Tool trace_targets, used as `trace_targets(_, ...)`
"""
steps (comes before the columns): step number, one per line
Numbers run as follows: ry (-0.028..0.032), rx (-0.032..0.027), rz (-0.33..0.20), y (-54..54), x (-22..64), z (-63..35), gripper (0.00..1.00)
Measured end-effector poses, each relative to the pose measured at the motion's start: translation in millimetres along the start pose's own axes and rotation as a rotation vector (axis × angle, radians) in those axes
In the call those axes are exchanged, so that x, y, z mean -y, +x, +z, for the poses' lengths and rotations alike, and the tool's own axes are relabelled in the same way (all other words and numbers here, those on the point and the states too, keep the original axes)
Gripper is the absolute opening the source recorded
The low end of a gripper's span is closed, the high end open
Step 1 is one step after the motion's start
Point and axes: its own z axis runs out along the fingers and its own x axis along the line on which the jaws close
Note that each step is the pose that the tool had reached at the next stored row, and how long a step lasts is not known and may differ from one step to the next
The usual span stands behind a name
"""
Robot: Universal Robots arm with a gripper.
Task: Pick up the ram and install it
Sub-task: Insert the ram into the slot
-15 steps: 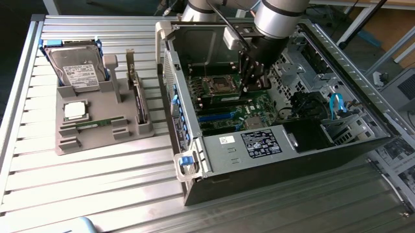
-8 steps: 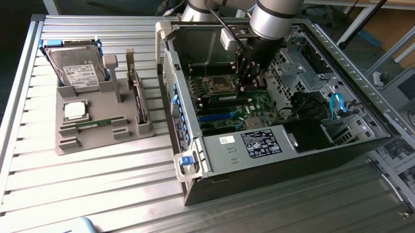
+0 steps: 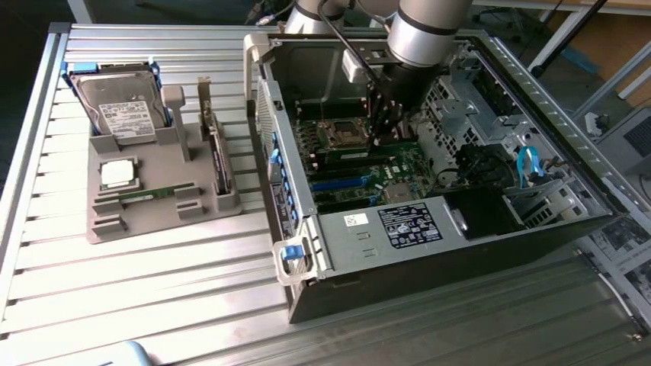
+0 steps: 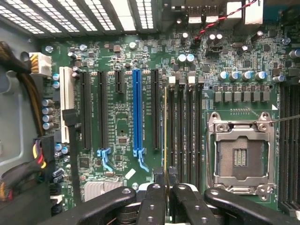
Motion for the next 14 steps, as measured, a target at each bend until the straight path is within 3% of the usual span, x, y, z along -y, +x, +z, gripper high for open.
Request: trace_targets(14,-0.0009,-0.0003,0.012,-11.4,-3.7,11.2,0.13)
